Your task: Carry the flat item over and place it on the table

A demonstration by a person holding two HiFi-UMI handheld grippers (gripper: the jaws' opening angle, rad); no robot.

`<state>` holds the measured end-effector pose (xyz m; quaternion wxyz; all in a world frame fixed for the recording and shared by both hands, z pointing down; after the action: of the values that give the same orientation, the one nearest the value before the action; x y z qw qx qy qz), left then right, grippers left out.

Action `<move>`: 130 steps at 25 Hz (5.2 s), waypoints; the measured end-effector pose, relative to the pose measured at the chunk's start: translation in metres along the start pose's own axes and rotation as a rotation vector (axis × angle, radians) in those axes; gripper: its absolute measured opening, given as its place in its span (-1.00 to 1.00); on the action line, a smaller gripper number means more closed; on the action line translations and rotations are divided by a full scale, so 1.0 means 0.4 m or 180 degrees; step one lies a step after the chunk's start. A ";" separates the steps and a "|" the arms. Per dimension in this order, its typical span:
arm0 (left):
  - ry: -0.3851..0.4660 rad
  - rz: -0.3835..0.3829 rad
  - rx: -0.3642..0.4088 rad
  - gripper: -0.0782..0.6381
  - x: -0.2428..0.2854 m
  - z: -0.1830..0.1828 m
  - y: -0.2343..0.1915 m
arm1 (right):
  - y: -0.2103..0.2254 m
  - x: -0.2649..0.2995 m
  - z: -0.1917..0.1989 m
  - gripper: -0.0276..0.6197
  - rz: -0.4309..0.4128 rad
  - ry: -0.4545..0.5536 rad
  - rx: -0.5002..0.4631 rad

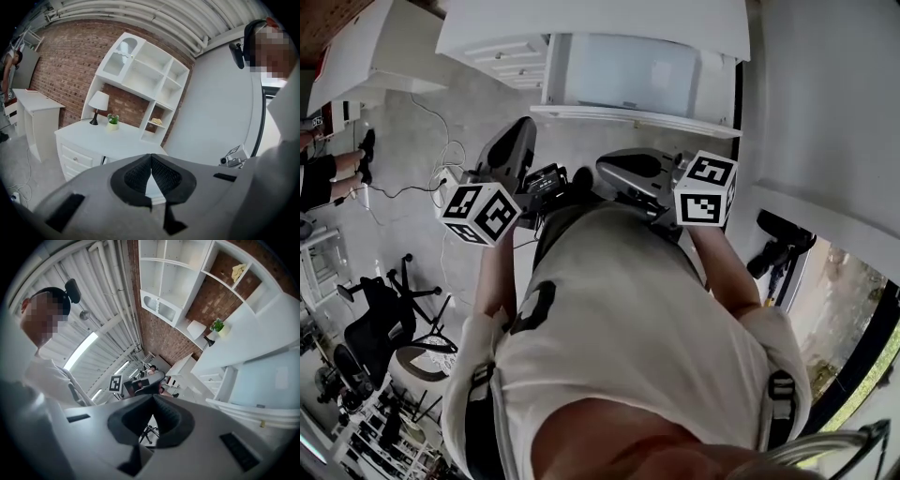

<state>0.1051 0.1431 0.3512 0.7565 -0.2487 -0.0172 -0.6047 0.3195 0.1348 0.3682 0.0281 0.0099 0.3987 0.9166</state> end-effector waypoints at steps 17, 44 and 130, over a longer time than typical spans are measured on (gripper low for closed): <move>-0.0194 0.0056 -0.0132 -0.73 0.125 -0.046 -0.238 | 0.147 0.134 -0.119 -0.89 0.0584 -0.0115 0.0286; -0.0699 0.0188 -0.0253 -0.73 0.284 -0.054 -0.450 | 0.382 0.300 -0.189 -0.89 0.1086 -0.0245 0.1231; -0.2969 0.0670 -0.1114 0.21 0.746 0.424 -0.303 | 0.905 -0.386 0.028 0.29 0.2555 -0.0713 0.2246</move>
<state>0.1198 -0.0777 0.6403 0.6721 -0.6156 -0.2265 -0.3436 0.4584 -0.1125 0.6412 -0.2867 0.2677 0.6415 0.6592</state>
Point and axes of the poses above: the fingertips, and each gripper's own axes: x forward along the fingers, y to its right, z out of its underside, the point moved 7 cm from there along -x, backward along the fingers, and after that the axes turned 4 degrees about -z, right-handed, at the moved point
